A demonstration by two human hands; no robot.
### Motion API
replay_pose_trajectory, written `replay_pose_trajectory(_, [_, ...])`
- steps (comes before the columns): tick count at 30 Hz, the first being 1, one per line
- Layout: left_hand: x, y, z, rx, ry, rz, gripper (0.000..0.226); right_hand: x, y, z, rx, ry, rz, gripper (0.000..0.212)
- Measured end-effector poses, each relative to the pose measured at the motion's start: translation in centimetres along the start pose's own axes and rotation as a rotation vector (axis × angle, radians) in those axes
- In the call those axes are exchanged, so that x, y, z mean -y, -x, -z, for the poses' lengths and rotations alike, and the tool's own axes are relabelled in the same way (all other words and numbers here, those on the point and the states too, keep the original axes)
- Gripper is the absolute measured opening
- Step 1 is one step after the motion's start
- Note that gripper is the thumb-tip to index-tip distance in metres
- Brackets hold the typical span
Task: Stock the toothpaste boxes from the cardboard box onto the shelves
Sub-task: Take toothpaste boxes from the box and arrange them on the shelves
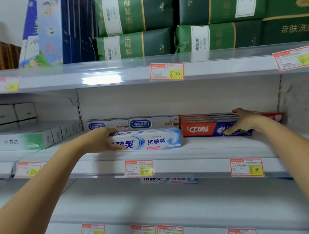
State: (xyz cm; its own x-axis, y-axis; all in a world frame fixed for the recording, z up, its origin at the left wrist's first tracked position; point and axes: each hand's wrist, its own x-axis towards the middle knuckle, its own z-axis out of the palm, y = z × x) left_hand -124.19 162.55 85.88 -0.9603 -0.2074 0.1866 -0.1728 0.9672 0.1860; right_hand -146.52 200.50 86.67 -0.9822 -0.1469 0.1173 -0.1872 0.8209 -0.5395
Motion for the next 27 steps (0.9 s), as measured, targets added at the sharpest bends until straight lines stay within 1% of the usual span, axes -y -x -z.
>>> replay_pose_trajectory(3, [0.8,0.3,0.1,-0.002,0.052,0.052,0.076,0.6,0.3,-0.2,-0.012,0.045,-0.037,0.11])
replay_pose_trajectory(5, [1.2,0.5,0.0,-0.038,0.085,0.094,0.081,1.8,0.9,-0.4,-0.104,0.152,-0.046,0.111])
replay_pose_trajectory(6, [1.4,0.6,-0.1,-0.056,0.102,0.111,0.082,2.6,1.3,-0.6,-0.174,0.206,-0.012,0.107])
replay_pose_trajectory(7, [1.5,0.7,-0.2,-0.069,0.121,0.123,0.084,3.7,2.0,-0.8,-0.236,0.219,0.067,0.098])
replay_pose_trajectory(8, [1.6,0.9,-0.3,-0.073,0.146,0.132,0.085,5.0,2.8,-1.1,-0.265,0.183,0.177,0.086])
replay_pose_trajectory(9, [1.7,0.9,-0.4,-0.074,0.173,0.134,0.087,6.4,3.7,-1.5,-0.256,0.133,0.3,0.073])
replay_pose_trajectory(10, [1.8,1.0,-0.4,-0.076,0.197,0.132,0.087,7.7,4.8,-2.0,-0.207,0.093,0.415,0.06])
replay_pose_trajectory(11, [1.8,1.1,-0.5,-0.085,0.215,0.127,0.085,9.0,5.9,-2.5,-0.119,0.067,0.503,0.051])
replay_pose_trajectory(12, [1.9,1.3,-0.5,-0.1,0.23,0.121,0.081,10.0,7.0,-3.0,0.0,0.049,0.569,0.048])
replay_pose_trajectory(14, [2.0,1.4,-0.7,-0.132,0.278,0.093,0.072,11.6,9.0,-4.1,0.217,0.058,0.655,0.054])
replay_pose_trajectory(15, [2.0,1.6,-0.7,-0.139,0.317,0.074,0.066,12.0,9.5,-4.7,0.259,0.099,0.682,0.059])
replay_pose_trajectory(16, [2.0,1.7,-0.8,-0.136,0.361,0.056,0.06,12.1,9.6,-5.2,0.255,0.149,0.701,0.063])
replay_pose_trajectory(18, [2.1,1.8,-0.8,-0.117,0.435,0.019,0.047,12.0,9.6,-6.0,0.192,0.227,0.721,0.069])
replay_pose_trajectory(20, [2.2,1.7,-1.0,-0.114,0.51,-0.009,0.036,11.7,9.3,-6.5,0.148,0.261,0.699,0.076])
replay_pose_trajectory(22, [1.7,1.4,-1.2,-0.139,0.551,-0.039,0.036,11.5,9.2,-6.6,0.124,0.271,0.651,0.078])
replay_pose_trajectory(24, [0.3,0.9,-1.4,-0.176,0.574,-0.093,0.043,11.1,9.0,-6.6,0.09,0.273,0.616,0.071])
replay_pose_trajectory(27, [-2.5,0.2,-1.6,-0.274,0.587,-0.18,0.047,9.9,8.7,-5.5,-0.06,0.249,0.609,0.063])
